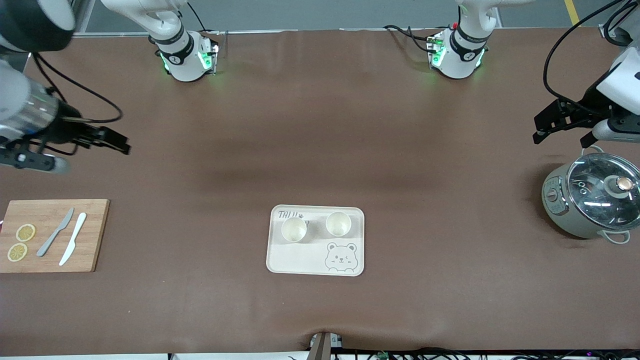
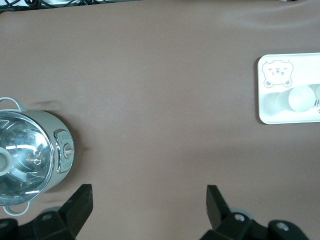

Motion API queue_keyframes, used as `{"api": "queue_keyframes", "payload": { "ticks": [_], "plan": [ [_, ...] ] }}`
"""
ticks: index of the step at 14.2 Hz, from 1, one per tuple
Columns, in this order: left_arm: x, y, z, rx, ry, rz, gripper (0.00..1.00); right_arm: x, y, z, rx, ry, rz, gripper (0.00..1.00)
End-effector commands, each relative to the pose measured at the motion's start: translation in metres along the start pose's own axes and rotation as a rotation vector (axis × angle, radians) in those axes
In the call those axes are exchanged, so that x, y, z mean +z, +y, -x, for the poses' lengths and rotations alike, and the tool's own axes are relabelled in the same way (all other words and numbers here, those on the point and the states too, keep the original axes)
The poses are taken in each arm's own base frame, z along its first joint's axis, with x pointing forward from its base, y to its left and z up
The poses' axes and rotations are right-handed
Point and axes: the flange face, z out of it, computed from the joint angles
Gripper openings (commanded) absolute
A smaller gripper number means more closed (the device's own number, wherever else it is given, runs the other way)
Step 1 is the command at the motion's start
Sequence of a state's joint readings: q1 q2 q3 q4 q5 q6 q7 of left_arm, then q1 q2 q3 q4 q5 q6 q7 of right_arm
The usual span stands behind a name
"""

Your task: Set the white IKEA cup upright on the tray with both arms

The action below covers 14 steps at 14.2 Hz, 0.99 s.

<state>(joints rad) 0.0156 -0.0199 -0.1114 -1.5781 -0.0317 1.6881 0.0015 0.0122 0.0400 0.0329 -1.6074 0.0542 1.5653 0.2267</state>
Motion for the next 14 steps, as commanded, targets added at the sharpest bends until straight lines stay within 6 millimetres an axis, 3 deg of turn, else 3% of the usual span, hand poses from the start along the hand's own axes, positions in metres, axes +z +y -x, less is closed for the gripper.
{"api": "queue_keyframes", "payload": {
  "ticks": [1, 3, 14],
  "plan": [
    [-0.004, -0.002, -0.001, 0.013, -0.007, 0.018, 1.0, 0.024, 0.023, 0.028, -0.01, 0.037, 0.024, 1.0],
    [-0.004, -0.002, -0.001, 0.015, -0.007, 0.021, 1.0, 0.041, 0.027, 0.029, -0.003, 0.056, 0.024, 1.0],
    [-0.002, -0.001, -0.003, 0.006, -0.011, 0.024, 1.0, 0.043, 0.025, 0.03, -0.008, 0.048, 0.028, 1.0]
  ]
}}
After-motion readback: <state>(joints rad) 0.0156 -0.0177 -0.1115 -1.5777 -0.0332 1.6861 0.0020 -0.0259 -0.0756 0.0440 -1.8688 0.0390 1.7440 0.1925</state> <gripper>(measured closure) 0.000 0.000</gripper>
